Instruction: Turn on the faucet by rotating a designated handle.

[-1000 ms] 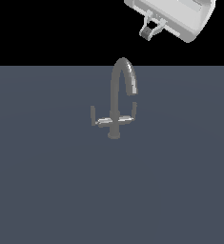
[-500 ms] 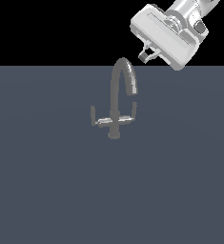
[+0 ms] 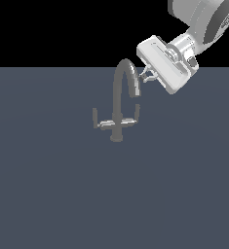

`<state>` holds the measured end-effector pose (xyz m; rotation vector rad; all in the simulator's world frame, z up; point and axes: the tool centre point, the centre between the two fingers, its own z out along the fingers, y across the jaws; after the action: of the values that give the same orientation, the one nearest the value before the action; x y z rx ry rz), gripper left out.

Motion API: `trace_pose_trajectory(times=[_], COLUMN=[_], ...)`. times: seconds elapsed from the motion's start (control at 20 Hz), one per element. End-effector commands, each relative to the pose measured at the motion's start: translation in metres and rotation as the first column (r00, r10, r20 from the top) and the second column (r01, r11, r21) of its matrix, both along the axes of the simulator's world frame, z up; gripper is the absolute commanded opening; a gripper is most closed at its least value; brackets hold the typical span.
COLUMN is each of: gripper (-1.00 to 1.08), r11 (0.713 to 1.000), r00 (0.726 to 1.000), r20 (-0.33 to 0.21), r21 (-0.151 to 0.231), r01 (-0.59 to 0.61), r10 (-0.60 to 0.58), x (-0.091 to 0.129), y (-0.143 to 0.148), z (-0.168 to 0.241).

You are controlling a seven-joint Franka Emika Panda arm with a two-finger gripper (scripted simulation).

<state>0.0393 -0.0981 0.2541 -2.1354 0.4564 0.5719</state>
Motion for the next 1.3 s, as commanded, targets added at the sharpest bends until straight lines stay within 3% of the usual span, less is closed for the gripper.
trace_pose_trajectory(times=[0.0, 0.7, 1.25], gripper=[-1.0, -1.0, -1.0], r11=[0.999, 0.963, 0.937], r00=[1.0, 0.986, 0.976], r20=[-0.021, -0.145, -0.196], r21=[0.043, 0.244, 0.312], r01=[0.016, 0.114, 0.157], r10=[-0.015, -0.08, -0.098], x=[0.009, 0.051, 0.067], y=[0.0, 0.008, 0.016], z=[-0.014, -0.09, -0.12])
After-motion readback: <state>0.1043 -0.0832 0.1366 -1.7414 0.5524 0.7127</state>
